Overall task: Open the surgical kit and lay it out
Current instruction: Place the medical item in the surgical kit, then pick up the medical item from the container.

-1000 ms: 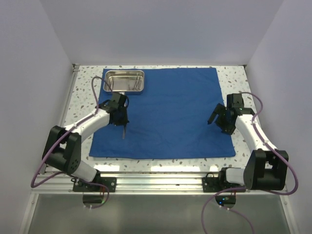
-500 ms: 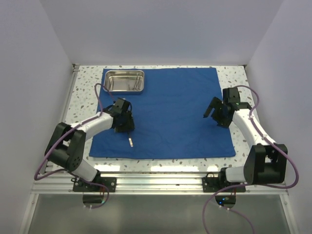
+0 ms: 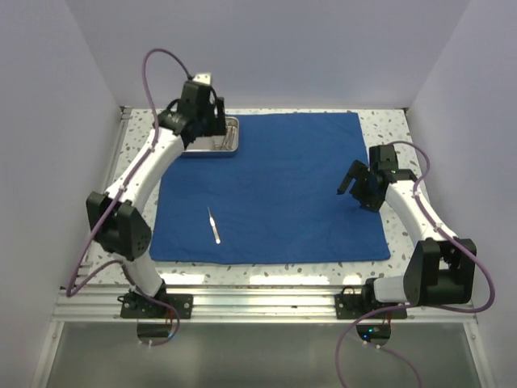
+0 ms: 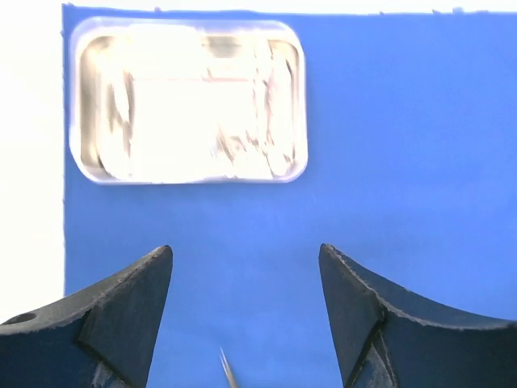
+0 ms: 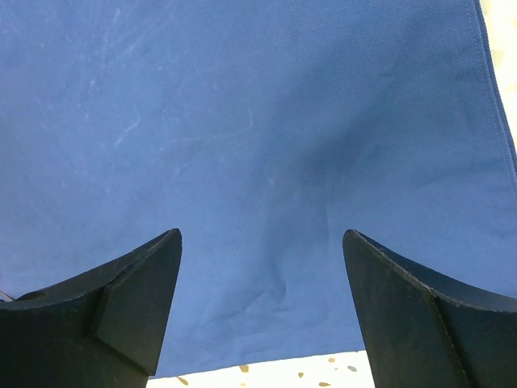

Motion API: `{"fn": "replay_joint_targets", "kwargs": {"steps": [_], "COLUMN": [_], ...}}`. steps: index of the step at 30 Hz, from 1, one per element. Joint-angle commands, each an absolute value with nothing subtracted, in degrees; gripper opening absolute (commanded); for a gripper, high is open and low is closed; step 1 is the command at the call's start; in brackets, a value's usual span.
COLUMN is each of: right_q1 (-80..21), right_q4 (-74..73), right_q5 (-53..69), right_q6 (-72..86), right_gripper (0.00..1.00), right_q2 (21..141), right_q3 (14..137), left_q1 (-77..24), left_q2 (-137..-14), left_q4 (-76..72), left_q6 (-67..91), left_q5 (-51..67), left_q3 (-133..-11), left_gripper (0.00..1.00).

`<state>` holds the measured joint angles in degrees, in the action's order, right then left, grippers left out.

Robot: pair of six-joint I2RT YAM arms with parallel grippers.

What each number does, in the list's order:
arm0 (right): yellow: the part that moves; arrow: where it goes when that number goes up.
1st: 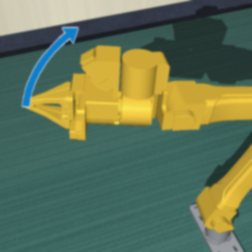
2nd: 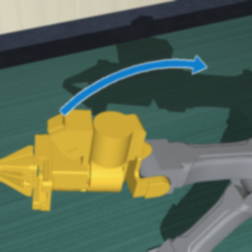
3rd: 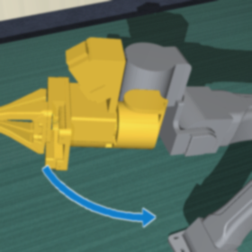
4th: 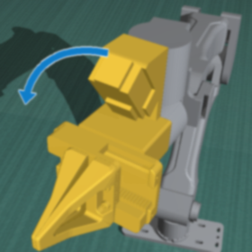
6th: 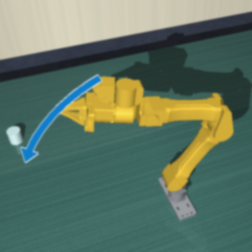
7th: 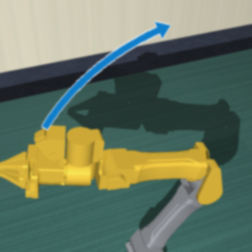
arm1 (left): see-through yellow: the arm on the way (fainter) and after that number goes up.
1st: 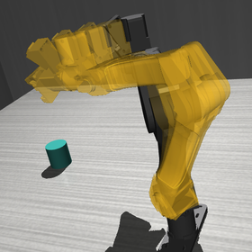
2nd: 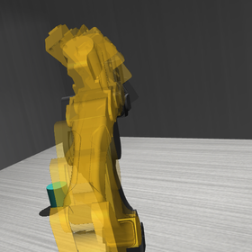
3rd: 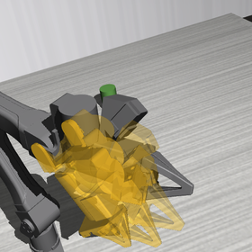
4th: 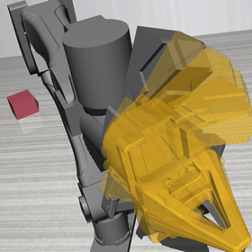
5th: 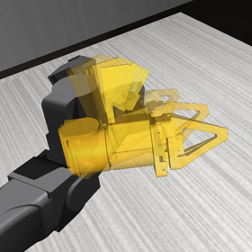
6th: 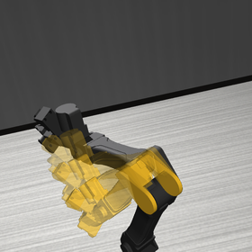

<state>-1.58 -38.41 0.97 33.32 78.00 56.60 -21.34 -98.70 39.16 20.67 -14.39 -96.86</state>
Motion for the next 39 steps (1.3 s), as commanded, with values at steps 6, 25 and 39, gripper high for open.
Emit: {"fn": "replay_joint_targets", "kwargs": {"steps": [6,25,39], "right_q1": [-1.67,-1.76,-1.67], "right_q4": [-39.9,-41.31,-41.31], "right_q5": [0.18,-2.11,-3.16], "right_q6": [31.73,29.88,29.71], "right_gripper": [0.85,0.85,0.84], "right_q2": [75.32,76.11,78.22], "right_q3": [56.69,54.14,54.76], "left_q1": [-6.08,-3.6,-3.08], "left_q2": [-122.13,-135.79,-141.85], "left_q4": [42.01,34.02,32.35], "left_q6": [10.11,9.23,10.46], "left_q5": [-10.37,-7.82,-6.42], "left_q3": [-117.67,-123.22,-125.42], "left_gripper": [0.76,0.73,0.63]}}
